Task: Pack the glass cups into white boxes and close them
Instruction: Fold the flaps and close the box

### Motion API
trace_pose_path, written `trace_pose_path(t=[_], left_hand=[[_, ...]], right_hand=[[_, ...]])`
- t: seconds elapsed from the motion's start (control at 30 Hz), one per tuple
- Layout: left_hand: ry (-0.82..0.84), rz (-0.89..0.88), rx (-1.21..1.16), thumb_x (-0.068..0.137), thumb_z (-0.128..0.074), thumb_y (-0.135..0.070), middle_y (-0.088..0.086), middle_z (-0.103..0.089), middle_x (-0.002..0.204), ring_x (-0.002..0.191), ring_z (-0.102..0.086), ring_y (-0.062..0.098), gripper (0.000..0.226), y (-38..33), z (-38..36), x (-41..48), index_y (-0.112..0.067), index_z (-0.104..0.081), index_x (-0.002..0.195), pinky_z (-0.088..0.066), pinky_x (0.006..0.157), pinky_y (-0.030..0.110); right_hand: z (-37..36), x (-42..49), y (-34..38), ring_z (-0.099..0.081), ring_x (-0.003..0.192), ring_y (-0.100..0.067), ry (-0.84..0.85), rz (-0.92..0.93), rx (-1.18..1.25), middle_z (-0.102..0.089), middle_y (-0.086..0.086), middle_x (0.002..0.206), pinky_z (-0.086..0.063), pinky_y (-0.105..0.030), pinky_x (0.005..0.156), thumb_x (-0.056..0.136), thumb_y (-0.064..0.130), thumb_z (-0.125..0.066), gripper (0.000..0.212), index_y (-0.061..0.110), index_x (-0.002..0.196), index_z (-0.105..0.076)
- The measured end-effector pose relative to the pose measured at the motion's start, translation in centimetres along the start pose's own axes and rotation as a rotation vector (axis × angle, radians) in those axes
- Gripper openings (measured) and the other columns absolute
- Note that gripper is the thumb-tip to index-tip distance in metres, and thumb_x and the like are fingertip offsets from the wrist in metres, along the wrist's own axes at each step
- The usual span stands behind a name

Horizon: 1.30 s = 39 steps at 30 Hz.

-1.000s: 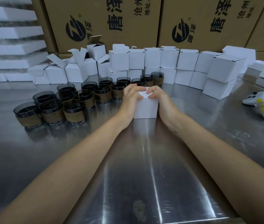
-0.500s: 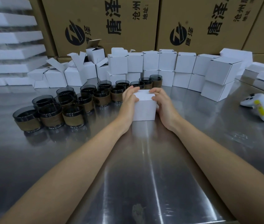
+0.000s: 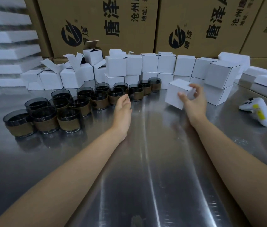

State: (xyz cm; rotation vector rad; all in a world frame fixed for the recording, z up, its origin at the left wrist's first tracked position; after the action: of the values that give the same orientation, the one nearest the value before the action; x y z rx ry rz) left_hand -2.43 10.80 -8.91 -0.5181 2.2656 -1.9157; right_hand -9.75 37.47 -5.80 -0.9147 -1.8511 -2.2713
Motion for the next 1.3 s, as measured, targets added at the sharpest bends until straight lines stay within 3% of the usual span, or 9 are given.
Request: trace_pose_path(t=[0.07, 0.27, 0.4, 0.53, 0.6, 0.67, 0.73, 0.97, 1.3], left_hand=[[0.005, 0.007, -0.002, 0.102, -0.034, -0.003, 0.007, -0.047, 0.144, 0.127, -0.047, 0.012, 0.039, 0.2, -0.1, 0.1, -0.012, -0.045, 0.139, -0.039, 0.110, 0.030], [0.019, 0.024, -0.032, 0.101, -0.036, 0.001, 0.006, -0.056, 0.133, 0.123, -0.054, 0.016, 0.037, 0.4, -0.4, 0.8, -0.011, -0.051, 0.132, -0.048, 0.100, 0.030], [0.028, 0.040, -0.033, 0.101, -0.036, -0.001, 0.006, -0.059, 0.129, 0.120, -0.057, 0.016, 0.039, 0.6, -0.5, 1.1, -0.012, -0.049, 0.135, -0.051, 0.096, 0.030], [0.008, 0.050, -0.056, 0.102, -0.034, -0.002, 0.009, -0.061, 0.126, 0.119, -0.058, 0.017, 0.035, 0.8, -0.2, 1.1, -0.010, -0.051, 0.131, -0.051, 0.097, 0.031], [0.007, 0.047, -0.055, 0.102, -0.035, -0.003, 0.009, -0.062, 0.124, 0.117, -0.059, 0.018, 0.031, 0.8, -0.2, 1.0, -0.011, -0.054, 0.126, -0.051, 0.096, 0.030], [0.015, 0.039, -0.037, 0.101, -0.037, -0.003, 0.009, -0.064, 0.121, 0.114, -0.061, 0.017, 0.026, 0.8, -0.4, 1.0, -0.013, -0.057, 0.115, -0.051, 0.093, 0.028], [0.025, 0.030, -0.017, 0.101, -0.038, -0.003, 0.007, -0.066, 0.118, 0.110, -0.062, 0.015, 0.026, 0.8, -0.5, 1.0, -0.015, -0.059, 0.107, -0.051, 0.089, 0.025], [0.046, 0.006, 0.022, 0.101, -0.035, -0.003, 0.002, -0.068, 0.106, 0.100, -0.063, 0.012, 0.031, 0.7, -0.8, 1.1, -0.018, -0.062, 0.097, -0.051, 0.085, 0.022], [0.069, -0.024, 0.113, 0.101, -0.033, -0.004, 0.003, -0.067, 0.099, 0.092, -0.061, 0.012, 0.032, 0.5, -1.2, 1.2, -0.013, -0.063, 0.093, -0.050, 0.089, 0.028]], right_hand=[[1.3, 1.2, -1.0, -0.047, 0.123, -0.018, -0.053, -0.007, -0.049, -0.053, 0.004, 0.118, -0.038, -0.031, 0.105, 0.086, 0.020, -0.071, 0.038, 0.017, 0.121, -0.055], [1.3, 3.7, -3.0, -0.044, 0.126, -0.021, -0.026, -0.025, -0.185, -0.052, -0.003, 0.126, -0.033, -0.020, 0.090, 0.092, 0.021, -0.063, 0.037, 0.015, 0.127, -0.050], [0.5, 4.1, -2.9, -0.044, 0.128, -0.024, 0.017, -0.002, -0.275, -0.051, -0.011, 0.136, -0.032, -0.027, 0.105, 0.095, 0.015, -0.057, 0.041, 0.007, 0.134, -0.047], [1.0, 3.2, 0.4, -0.045, 0.125, -0.027, -0.102, 0.248, -0.394, -0.050, -0.016, 0.132, -0.028, -0.018, 0.100, 0.090, 0.002, -0.052, 0.038, 0.002, 0.128, -0.052], [1.1, 2.4, 1.5, -0.051, 0.112, -0.026, -0.162, 0.336, -0.467, -0.056, -0.012, 0.119, -0.037, -0.025, 0.091, 0.085, 0.004, -0.047, 0.032, 0.009, 0.113, -0.061], [0.1, 2.4, 0.6, -0.056, 0.099, -0.025, -0.079, 0.253, -0.564, -0.063, -0.003, 0.105, -0.040, -0.032, 0.075, 0.084, 0.009, -0.044, 0.026, 0.018, 0.096, -0.066], [-1.2, 2.7, -1.0, -0.059, 0.096, -0.028, 0.051, 0.154, -0.704, -0.067, -0.001, 0.102, -0.037, -0.030, 0.071, 0.083, 0.011, -0.045, 0.025, 0.020, 0.088, -0.068], [-2.4, 3.4, -2.5, -0.054, 0.114, -0.029, 0.212, 0.110, -0.721, -0.060, -0.010, 0.122, -0.043, -0.036, 0.089, 0.089, 0.017, -0.046, 0.031, 0.013, 0.114, -0.065], [-2.8, 3.2, -3.3, -0.060, 0.105, -0.030, 0.285, 0.005, -0.706, -0.068, -0.013, 0.110, -0.049, -0.036, 0.088, 0.088, 0.018, -0.048, 0.027, 0.014, 0.107, -0.067]])
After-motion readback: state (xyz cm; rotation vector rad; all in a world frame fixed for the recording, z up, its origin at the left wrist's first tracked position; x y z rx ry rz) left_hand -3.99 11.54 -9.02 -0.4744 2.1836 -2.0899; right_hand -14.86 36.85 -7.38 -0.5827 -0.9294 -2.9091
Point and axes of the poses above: each hand's wrist, its own x-axis towards the middle knuckle, its own z-axis out of the back of the hand, y = z × x, the point moved 9 cm from there along x, towards the middle knuckle
